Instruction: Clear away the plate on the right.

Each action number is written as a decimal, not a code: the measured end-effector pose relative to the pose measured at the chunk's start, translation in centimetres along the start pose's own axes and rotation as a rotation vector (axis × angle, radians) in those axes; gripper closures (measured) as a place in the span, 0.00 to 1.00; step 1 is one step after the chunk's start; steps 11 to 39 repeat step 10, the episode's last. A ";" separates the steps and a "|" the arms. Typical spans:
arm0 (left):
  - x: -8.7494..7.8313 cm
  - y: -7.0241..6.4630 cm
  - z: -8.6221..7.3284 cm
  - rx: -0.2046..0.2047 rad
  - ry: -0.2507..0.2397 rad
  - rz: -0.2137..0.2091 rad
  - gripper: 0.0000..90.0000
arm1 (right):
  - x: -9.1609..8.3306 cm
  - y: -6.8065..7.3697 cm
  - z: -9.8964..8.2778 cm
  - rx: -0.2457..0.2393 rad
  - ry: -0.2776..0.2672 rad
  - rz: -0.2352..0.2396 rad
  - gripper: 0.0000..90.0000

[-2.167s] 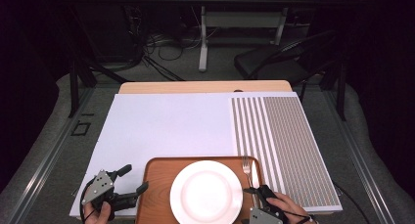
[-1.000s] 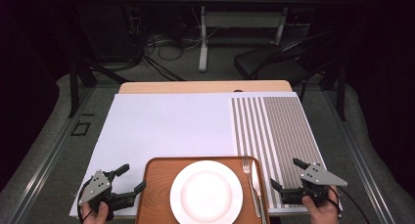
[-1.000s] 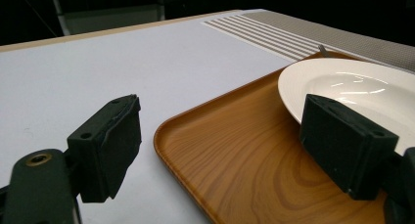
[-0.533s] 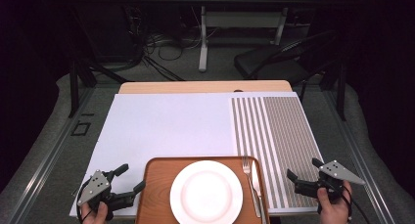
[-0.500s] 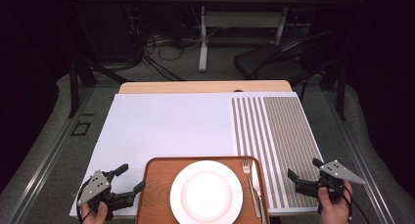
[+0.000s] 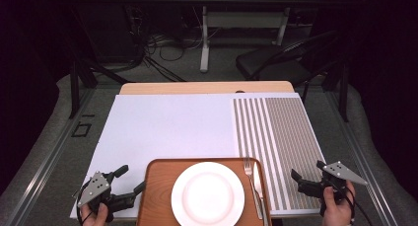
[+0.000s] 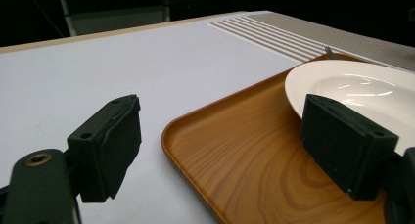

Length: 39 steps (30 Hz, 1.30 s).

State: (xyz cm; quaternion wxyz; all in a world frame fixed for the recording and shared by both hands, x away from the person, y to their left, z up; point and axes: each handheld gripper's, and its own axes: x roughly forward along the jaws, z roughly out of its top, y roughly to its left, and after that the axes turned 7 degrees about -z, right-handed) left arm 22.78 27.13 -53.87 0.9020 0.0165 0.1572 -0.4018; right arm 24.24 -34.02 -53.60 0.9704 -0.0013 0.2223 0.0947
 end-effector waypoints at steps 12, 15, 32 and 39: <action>-0.1 0.1 0.0 -0.008 -0.007 0.009 0.18 | 0.1 0.1 -0.1 -0.002 -0.001 -0.011 0.00; -0.1 0.1 0.0 -0.008 -0.007 0.009 0.18 | 0.1 0.1 -0.1 -0.002 -0.001 -0.011 0.00; -0.1 0.1 0.0 -0.008 -0.007 0.009 0.18 | 0.1 0.1 -0.1 -0.002 -0.001 -0.011 0.00; -0.1 0.1 0.0 -0.008 -0.007 0.009 0.18 | 0.1 0.1 -0.1 -0.002 -0.001 -0.011 0.00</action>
